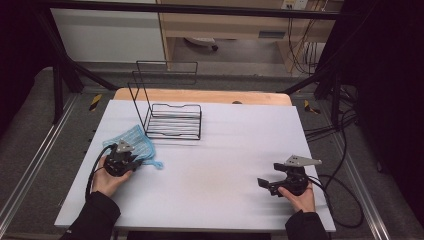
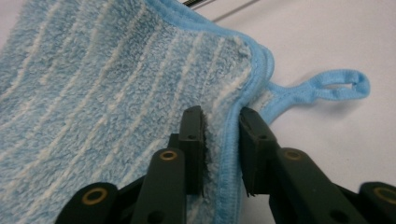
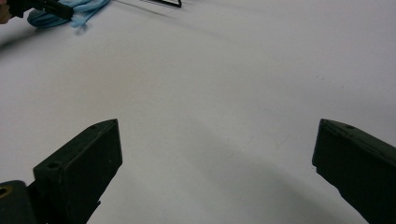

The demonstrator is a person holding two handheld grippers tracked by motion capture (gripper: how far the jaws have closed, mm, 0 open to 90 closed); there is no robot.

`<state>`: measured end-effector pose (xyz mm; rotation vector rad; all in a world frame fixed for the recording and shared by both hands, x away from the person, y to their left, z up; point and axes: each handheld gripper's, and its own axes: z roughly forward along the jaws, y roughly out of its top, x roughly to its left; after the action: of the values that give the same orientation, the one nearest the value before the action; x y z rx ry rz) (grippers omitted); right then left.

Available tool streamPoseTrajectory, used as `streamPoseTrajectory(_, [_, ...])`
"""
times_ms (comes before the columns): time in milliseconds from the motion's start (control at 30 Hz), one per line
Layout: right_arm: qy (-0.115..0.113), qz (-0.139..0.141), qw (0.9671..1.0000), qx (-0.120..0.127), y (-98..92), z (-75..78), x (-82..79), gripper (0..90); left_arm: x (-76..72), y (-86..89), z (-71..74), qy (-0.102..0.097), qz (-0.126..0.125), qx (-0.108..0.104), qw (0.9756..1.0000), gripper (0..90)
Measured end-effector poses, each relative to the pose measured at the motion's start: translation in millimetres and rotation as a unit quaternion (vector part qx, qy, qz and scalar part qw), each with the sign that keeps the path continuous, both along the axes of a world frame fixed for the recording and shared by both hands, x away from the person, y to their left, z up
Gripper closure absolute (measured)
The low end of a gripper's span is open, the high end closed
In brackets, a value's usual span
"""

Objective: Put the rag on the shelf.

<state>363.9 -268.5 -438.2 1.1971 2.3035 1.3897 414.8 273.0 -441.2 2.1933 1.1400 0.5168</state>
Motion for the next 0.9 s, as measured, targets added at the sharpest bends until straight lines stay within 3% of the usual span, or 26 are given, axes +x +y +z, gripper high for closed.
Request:
streamPoseTrajectory(433, [0.000, 0.001, 1.0000, 0.002, -0.7, 0.5, 0.2, 2.2, -3.0, 7.4, 9.0, 0.002, 0.000, -0.024, 0.9997, 83.0])
streamPoseTrajectory(900, [0.000, 0.003, 1.0000, 0.004, -1.1, 0.9, 0.1, 2.3, -18.8, 6.5, 18.4, 0.014, -0.032, -0.016, 0.9992, 83.8])
